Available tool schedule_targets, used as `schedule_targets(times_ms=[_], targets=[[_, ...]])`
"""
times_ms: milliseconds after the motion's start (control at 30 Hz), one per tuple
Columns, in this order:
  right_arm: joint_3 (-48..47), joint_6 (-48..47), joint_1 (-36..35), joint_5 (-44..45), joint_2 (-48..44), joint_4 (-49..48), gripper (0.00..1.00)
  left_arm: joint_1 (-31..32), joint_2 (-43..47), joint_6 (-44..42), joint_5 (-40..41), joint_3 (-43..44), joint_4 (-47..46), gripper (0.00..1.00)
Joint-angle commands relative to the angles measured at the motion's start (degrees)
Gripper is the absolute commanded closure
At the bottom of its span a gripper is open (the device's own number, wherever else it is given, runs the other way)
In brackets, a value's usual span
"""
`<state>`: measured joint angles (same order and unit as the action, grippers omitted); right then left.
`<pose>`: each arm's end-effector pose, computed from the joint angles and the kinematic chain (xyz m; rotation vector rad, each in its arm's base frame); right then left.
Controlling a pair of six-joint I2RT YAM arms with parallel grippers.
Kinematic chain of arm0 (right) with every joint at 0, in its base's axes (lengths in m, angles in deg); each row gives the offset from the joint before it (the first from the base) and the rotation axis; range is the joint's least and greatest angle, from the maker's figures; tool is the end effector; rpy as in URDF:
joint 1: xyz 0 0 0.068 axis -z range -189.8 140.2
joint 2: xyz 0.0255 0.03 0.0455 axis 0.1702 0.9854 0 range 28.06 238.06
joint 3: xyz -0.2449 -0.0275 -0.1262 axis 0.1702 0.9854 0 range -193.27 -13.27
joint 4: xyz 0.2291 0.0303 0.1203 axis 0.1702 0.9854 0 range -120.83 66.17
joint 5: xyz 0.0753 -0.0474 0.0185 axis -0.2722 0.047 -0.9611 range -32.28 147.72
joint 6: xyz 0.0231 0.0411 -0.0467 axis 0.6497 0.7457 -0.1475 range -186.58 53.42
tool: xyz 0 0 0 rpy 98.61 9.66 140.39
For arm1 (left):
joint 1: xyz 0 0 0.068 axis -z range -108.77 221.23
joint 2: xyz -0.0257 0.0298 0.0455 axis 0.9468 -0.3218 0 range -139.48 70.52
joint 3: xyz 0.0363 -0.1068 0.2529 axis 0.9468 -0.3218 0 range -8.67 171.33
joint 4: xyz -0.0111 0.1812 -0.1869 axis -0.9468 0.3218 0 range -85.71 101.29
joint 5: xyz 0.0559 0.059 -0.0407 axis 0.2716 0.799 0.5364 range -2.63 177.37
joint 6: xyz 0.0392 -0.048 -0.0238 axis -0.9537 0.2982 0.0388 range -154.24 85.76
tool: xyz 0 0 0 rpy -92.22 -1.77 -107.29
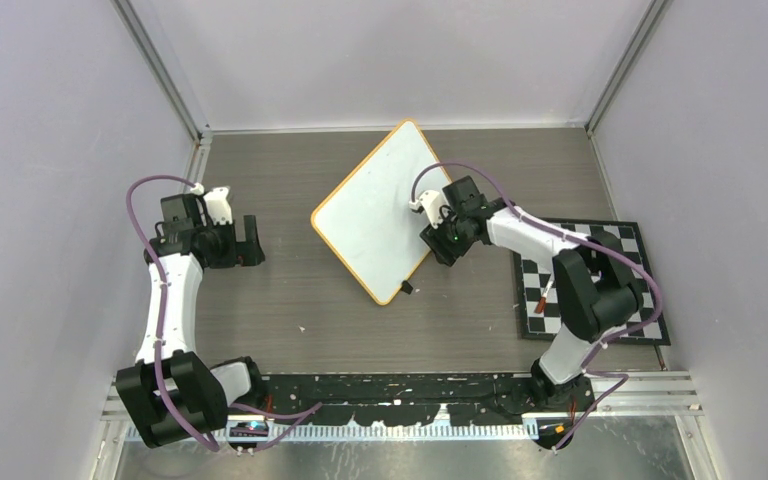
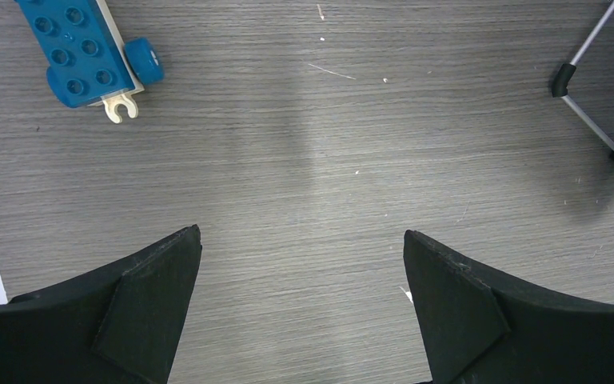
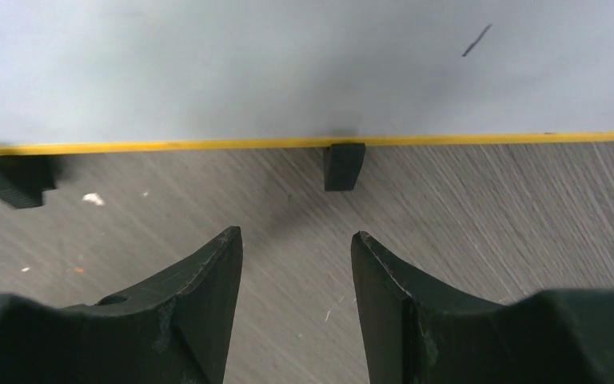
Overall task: Write a sentence on the whiteboard
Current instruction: Move the whiteboard stand to the center of the board.
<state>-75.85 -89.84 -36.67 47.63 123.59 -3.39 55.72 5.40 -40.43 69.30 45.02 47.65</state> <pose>0.3038 0.1644 0.1888 -1.1652 2.3470 0.2528 0.2257 0.0458 0.2659 -0.0764 2.4742 -0.2385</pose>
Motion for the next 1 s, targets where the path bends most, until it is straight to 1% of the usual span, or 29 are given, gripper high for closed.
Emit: schedule_targets(times_ms=[0,167,400,533,600,800,900,933,967], targets=[[-2.63,-2.79,0.48,2.0,2.71,-5.27,0.43,-0.49,0.69,0.22,-0.64,1.77,-0.95,0.0],[-2.46,-2.28,0.53,1.57,4.65,-9.18,0.45,-0.47,0.32,0.26,-0.74,1.67,-1.04,0.0],[-1.11,-0.28,0.53,-0.14,5.02,-14.51,0.51,-0.45,0.18,0.4,-0.69,1.6,-1.12,0.0],[-1.0,-0.01,0.56,-0.74,5.1,-14.82,0.61,-0.42,0.11,0.38,-0.65,1.42,-1.4,0.0],[-0.73,0.06,0.51,-1.36,5.07,-14.13,0.67,-0.49,-0.08,0.4,-0.68,1.49,-1.51,0.0],[1.36,1.0,0.38,-2.1,2.89,-11.31,0.81,-0.45,-0.31,0.57,-0.96,1.42,-1.76,0.0],[2.34,2.57,-0.12,-1.05,0.72,-9.07,0.97,-0.45,-0.17,0.49,-0.93,1.57,-1.77,0.0],[3.11,3.68,-0.21,-0.64,-0.23,-8.53,0.99,-0.44,0.02,0.62,-0.92,1.57,-1.78,0.0],[3.97,4.88,-0.52,-0.44,-1.33,-8.41,1.0,-0.43,0.14,0.7,-0.92,1.51,-1.91,0.0]])
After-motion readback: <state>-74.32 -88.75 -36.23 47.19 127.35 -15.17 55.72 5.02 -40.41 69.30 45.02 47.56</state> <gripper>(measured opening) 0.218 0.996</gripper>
